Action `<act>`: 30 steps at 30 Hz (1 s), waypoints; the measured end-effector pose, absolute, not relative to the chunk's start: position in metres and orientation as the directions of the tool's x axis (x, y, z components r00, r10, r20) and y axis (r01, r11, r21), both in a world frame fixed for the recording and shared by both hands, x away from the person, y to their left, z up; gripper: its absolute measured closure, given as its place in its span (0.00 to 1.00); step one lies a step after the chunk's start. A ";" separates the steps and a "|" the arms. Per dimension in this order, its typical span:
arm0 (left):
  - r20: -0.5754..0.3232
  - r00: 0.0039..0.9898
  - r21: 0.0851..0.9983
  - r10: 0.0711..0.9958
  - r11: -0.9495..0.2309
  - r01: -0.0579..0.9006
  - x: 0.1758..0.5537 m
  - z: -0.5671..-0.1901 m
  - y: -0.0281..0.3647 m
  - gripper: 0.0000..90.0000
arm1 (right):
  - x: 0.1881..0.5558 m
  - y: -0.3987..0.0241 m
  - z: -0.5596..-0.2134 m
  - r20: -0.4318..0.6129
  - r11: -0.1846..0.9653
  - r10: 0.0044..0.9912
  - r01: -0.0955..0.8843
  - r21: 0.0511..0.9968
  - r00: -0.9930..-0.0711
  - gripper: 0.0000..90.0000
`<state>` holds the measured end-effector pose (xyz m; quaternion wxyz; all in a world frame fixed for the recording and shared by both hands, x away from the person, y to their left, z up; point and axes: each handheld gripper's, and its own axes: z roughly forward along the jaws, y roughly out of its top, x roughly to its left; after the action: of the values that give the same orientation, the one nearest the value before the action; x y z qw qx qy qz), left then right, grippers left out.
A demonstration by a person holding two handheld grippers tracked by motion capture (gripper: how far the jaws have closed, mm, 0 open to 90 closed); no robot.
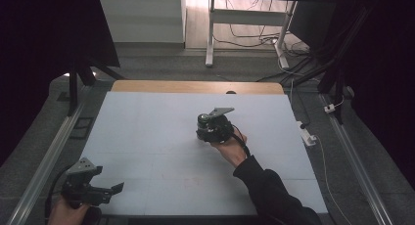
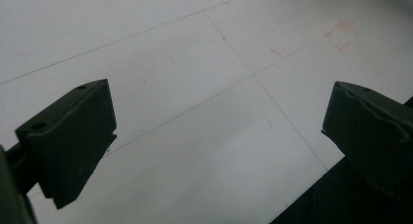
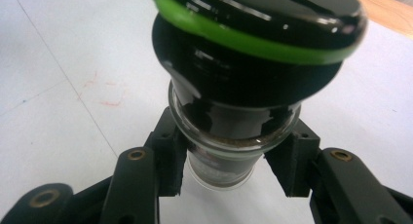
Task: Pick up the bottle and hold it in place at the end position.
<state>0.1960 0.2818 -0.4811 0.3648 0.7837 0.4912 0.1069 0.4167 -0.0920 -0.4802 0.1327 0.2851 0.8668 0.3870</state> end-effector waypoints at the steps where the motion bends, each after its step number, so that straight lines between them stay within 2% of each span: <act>1: -0.191 0.495 0.677 0.848 -0.252 0.692 0.196 -0.481 0.282 0.00 | 0.417 -0.089 -0.481 -0.011 0.540 0.597 0.392 0.744 -0.802 0.58; 14: -0.190 0.495 0.677 0.848 -0.252 0.692 0.196 -0.481 0.282 0.00 | 0.425 -0.070 -0.496 -0.041 0.568 0.597 0.387 0.727 -0.801 0.58; 30: -0.188 0.498 0.675 0.847 -0.257 0.692 0.195 -0.481 0.281 0.00 | 0.425 -0.072 -0.505 -0.047 0.577 0.594 0.384 0.720 -0.803 0.58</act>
<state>0.1952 0.2812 -0.4810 0.3631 0.7856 0.4896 0.1067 0.4251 -0.0725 -0.5047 0.1433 0.2791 0.8764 0.3654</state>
